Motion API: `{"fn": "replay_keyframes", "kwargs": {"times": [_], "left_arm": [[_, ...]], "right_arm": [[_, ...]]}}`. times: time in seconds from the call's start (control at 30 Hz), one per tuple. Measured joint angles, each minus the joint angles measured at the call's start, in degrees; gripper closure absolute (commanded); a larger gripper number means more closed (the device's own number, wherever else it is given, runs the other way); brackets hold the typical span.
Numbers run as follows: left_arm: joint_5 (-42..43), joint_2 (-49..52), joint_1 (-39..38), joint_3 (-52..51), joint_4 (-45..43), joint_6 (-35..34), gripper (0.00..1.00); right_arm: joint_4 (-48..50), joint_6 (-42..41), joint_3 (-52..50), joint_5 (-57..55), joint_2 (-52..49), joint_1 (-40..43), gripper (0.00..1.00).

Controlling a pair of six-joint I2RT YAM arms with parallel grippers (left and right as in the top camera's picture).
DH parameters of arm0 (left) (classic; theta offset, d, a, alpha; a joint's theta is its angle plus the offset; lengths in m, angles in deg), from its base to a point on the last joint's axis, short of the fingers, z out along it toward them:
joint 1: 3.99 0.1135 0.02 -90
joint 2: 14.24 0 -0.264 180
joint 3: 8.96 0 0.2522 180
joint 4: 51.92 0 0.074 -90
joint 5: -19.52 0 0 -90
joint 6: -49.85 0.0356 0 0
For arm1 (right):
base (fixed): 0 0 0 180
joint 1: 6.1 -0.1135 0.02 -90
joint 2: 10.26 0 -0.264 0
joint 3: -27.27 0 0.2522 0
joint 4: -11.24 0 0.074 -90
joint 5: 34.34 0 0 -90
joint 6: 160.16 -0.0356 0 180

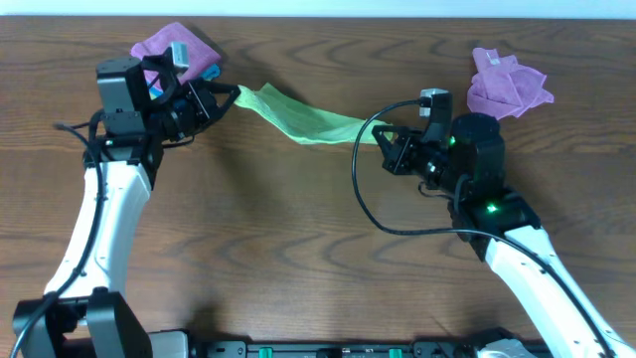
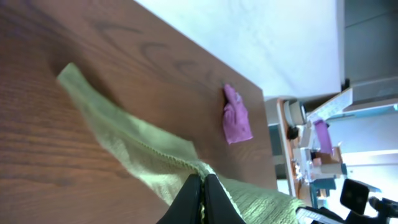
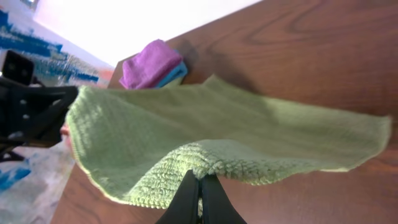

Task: Fold the cloth
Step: 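Lift the cloth with both grippers and lay it flat at table center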

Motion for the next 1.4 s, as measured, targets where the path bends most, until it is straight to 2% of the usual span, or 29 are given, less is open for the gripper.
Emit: {"fn": "replay_keyframes", "kwargs": {"times": [0.2,0.37,0.53,0.77,0.87,0.97,1.1,1.27,1.4], "left_arm": [[-4.68,0.61,-2.36,0.00,-4.50,-2.25,0.94],[-9.42,2.82,-4.35,-0.02,-13.86,-5.49,0.94],[-9.44,5.03,-4.28,0.00,-15.30,-7.85,0.94],[-2.69,5.07,-3.69,0.00,-10.99,-5.66,0.95],[0.81,5.07,-2.93,0.04,-6.23,-3.13,0.94],[2.86,5.01,-2.10,0.22,2.86,1.57,0.94],[3.98,4.63,-1.55,0.26,19.02,12.76,0.94],[3.85,3.89,-1.55,0.24,35.39,25.73,0.94],[3.02,3.87,-1.55,0.24,41.86,32.63,0.94]], "right_arm": [[0.02,4.42,5.14,-1.99,-6.29,3.74,0.99],[-1.44,8.57,17.16,-1.90,-17.55,7.61,0.99],[-12.92,14.56,30.93,-1.79,-24.39,7.91,0.99],[-24.55,18.47,32.96,-1.81,-24.22,7.91,0.99],[-31.26,19.71,32.98,-1.81,-24.00,7.85,0.99],[-38.47,21.59,33.16,-1.84,-23.67,7.76,0.98],[-45.46,24.57,33.14,-1.97,-23.08,6.95,0.99],[-49.27,26.91,29.59,-3.43,-17.92,4.61,0.98],[-47.39,27.04,19.87,-4.24,-13.60,3.80,0.99]]}}
